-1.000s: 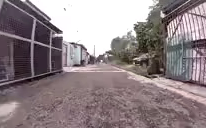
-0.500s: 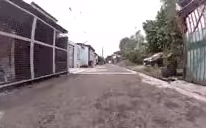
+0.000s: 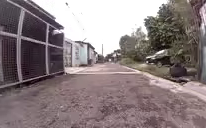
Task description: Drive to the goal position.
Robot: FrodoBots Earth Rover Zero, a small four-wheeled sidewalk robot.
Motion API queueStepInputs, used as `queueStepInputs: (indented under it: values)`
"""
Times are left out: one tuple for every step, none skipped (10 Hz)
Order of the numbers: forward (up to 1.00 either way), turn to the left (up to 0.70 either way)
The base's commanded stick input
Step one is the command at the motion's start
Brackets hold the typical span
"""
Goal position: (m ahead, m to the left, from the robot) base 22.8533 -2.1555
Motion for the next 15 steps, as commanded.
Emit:
queueStepInputs:
  values:
    - [1.0, 0.0]
    - [1.0, 0.0]
    - [1.0, 0.0]
    - [1.0, 0.0]
    - [1.0, 0.0]
    - [1.0, 0.0]
    - [1.0, 0.0]
    - [1.0, 0.0]
    - [1.0, 0.0]
    - [1.0, 0.0]
    - [0.85, 0.0]
    - [0.85, 0.0]
    - [0.85, 0.0]
    - [0.85, 0.0]
    - [0.85, 0.0]
